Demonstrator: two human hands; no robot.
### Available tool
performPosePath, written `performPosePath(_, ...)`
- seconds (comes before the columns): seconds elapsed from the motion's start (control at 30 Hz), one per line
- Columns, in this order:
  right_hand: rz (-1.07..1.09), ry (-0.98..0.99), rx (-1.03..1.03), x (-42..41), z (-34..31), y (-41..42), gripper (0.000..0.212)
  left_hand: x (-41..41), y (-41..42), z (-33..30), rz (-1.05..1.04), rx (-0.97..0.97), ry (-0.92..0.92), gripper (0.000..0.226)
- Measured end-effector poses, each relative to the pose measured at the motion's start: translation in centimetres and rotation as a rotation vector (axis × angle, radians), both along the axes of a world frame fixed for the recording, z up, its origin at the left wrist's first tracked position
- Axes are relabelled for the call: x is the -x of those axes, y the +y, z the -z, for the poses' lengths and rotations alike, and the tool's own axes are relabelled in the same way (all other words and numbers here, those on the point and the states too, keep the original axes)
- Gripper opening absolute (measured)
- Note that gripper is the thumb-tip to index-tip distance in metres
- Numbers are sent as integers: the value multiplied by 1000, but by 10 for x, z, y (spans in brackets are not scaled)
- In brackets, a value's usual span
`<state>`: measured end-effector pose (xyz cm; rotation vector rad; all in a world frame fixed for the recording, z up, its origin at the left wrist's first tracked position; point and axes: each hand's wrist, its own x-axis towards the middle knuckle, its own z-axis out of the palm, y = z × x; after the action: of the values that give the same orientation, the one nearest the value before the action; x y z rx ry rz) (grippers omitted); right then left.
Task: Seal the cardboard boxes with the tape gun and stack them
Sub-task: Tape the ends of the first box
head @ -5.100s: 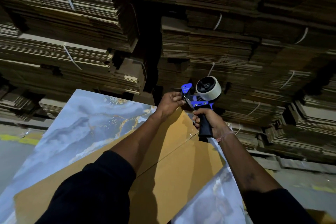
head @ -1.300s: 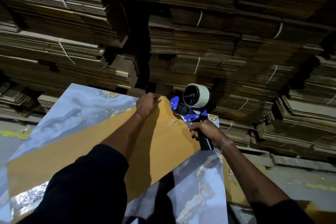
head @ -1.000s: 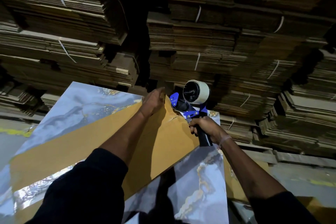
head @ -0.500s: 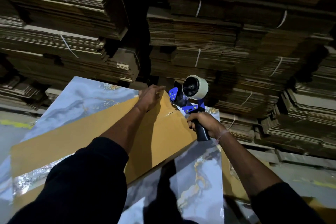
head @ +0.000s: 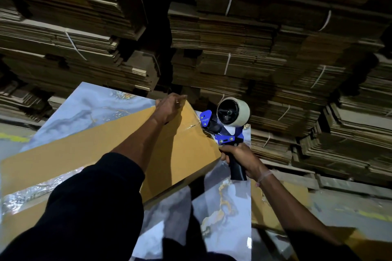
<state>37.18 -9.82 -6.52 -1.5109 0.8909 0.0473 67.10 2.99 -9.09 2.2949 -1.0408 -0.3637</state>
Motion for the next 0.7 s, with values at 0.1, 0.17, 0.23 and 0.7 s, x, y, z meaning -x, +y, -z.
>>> performPosePath(0.1,4,26,23,2,6,0,39,-2,3,-2,57,0,24,50)
performPosePath(0.17,25,30,31,2,10,0,37,-1,9,-2,113,-22,-21,55)
performPosePath(0.23,58,18,31,0,11,2,31,4,16,-3,183,-24,-132,54)
performPosePath(0.7,30,3,4,-16,12,3,23,45,31,-30,628,-270,-356,120)
